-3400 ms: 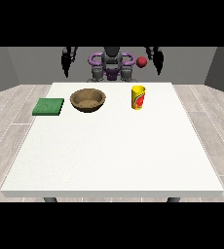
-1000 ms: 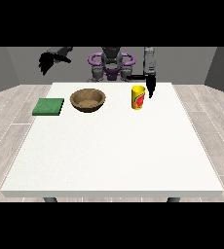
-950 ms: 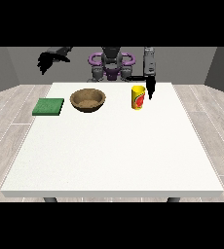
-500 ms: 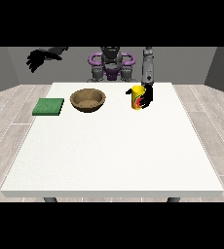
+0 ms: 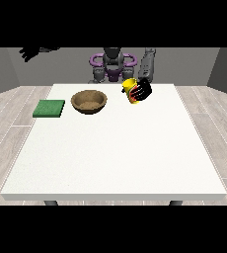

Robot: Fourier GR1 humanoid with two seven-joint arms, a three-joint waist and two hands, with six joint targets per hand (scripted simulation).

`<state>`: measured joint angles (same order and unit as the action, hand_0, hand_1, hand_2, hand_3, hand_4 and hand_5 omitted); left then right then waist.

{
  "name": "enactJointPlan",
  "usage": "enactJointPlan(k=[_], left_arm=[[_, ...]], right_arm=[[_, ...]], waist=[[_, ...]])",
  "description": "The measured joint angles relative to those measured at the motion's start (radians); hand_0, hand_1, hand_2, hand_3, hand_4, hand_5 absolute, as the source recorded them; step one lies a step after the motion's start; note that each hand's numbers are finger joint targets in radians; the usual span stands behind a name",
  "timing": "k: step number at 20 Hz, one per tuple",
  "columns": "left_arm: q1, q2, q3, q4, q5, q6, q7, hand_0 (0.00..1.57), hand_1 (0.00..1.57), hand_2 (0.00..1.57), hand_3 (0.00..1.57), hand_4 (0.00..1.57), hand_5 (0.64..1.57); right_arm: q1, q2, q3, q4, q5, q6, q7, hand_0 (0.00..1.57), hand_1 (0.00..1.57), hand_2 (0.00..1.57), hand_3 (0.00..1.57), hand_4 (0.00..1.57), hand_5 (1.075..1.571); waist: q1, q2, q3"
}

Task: Pick the cup and pour the ball into the bowl, then pick the bowl and place it on the pad

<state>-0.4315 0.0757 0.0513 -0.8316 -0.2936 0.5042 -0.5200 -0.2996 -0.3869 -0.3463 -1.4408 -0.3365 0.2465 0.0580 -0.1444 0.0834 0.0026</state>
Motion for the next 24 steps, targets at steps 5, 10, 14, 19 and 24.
enactJointPlan(k=[5, 10, 14, 19, 24], left_arm=[[-0.101, -0.043, -0.164, 0.001, -0.223, 0.112, 0.245, 1.33, 1.33, 1.57, 1.57, 1.15, 1.551], [-0.218, -0.066, -0.327, 0.076, -0.469, 0.152, 0.501, 1.30, 1.30, 1.57, 1.57, 1.12, 1.559], [-0.288, -0.072, -0.462, 0.096, -0.590, 0.140, 0.715, 1.30, 1.30, 1.57, 1.57, 1.12, 1.559], [-0.354, -0.075, -0.566, 0.131, -0.726, 0.065, 0.885, 0.32, 0.32, 1.57, 1.40, 1.00, 1.564], [-0.387, -0.069, -0.624, 0.152, -0.848, -0.007, 0.973, 0.00, 0.00, 1.57, 1.38, 0.82, 1.553]], right_arm=[[0.001, -0.007, -0.009, 0.092, -0.004, 0.010, 0.018, 0.00, 0.00, 0.00, 0.24, 0.29, 1.566], [0.014, 0.008, 0.000, 0.150, 0.009, 0.016, 0.000, 0.00, 0.00, 0.00, 0.00, 0.39, 1.569], [-0.023, 0.002, -0.007, 0.202, -0.002, 0.024, 0.005, 0.00, 0.00, 0.00, 0.00, 0.42, 1.570], [-0.036, -0.004, -0.008, 0.225, -0.009, 0.032, 0.013, 0.00, 0.00, 0.00, 0.18, 0.44, 1.570], [-0.010, -0.030, -0.036, 0.255, -0.017, 0.057, -0.018, 0.00, 0.00, 0.00, 0.23, 0.45, 1.570]], waist=[[0.030, -0.111, 0.0023], [0.036, -0.170, 0.0027], [0.030, -0.181, 0.0007], [0.027, -0.193, -0.0010], [0.052, -0.194, -0.0019]])
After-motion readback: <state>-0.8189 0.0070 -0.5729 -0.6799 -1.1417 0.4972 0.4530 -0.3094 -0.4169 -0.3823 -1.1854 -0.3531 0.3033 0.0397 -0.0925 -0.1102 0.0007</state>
